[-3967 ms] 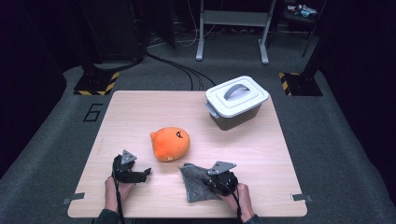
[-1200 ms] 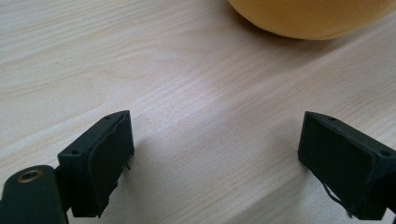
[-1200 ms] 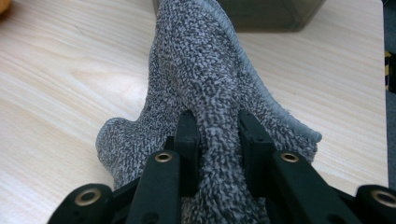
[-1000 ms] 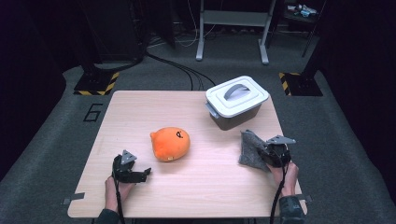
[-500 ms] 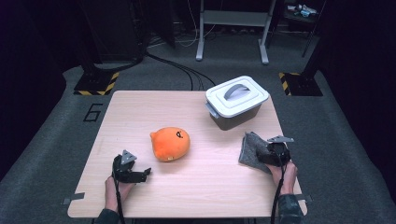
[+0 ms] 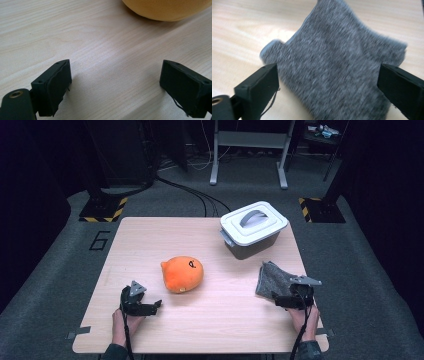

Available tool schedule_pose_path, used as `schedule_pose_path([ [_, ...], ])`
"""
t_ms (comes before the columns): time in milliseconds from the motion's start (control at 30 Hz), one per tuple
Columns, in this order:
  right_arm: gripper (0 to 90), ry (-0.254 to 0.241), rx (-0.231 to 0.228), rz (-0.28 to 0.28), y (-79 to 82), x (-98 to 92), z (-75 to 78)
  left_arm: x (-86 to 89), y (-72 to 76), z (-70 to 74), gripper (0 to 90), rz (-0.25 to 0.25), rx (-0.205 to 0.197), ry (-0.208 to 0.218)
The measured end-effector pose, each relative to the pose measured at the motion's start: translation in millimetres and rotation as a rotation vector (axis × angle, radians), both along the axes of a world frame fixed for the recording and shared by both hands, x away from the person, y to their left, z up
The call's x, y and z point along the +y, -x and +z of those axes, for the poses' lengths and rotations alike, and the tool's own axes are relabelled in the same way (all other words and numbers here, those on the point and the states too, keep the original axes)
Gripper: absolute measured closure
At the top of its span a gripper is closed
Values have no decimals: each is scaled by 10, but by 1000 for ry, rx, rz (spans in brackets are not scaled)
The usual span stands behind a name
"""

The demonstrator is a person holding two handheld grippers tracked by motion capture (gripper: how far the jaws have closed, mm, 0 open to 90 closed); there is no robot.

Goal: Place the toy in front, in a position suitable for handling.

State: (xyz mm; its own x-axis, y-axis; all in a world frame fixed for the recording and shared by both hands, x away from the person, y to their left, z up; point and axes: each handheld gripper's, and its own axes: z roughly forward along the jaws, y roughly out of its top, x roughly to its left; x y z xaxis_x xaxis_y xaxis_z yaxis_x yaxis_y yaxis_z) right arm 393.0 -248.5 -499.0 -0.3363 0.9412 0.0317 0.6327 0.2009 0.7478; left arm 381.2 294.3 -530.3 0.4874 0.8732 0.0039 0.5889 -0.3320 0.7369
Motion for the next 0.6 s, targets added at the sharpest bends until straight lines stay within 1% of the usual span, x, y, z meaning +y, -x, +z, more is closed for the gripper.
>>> schedule_pose_path([
  [33,16,-1,5,1,30,2,-21,0,0,0,102,0,0,0],
  [67,13,4,0,-1,58,-1,-44,0,0,0,102,0,0,0],
  [167,7,4,-9,-24,157,-26,-83,0,0,0,102,-1,0,0],
  [200,4,6,-13,-30,195,-49,-92,0,0,0,102,0,0,0],
  [233,4,6,-13,-30,195,-49,-92,0,0,0,102,0,0,0],
  [267,2,0,-28,-44,259,-86,-95,0,0,0,102,-1,0,0],
  [367,1,7,-30,-54,333,-140,-100,0,0,0,102,0,0,1],
  [400,1,16,-30,-57,360,-161,-111,-1,0,1,102,-1,1,1],
  [500,1,18,-25,-64,394,-195,-141,1,1,2,103,-5,1,-3],
  [567,0,41,-12,-73,423,-226,-204,-5,6,0,103,-5,-10,5],
  [600,0,47,-8,-73,425,-232,-221,3,13,11,103,-6,-9,11],
])
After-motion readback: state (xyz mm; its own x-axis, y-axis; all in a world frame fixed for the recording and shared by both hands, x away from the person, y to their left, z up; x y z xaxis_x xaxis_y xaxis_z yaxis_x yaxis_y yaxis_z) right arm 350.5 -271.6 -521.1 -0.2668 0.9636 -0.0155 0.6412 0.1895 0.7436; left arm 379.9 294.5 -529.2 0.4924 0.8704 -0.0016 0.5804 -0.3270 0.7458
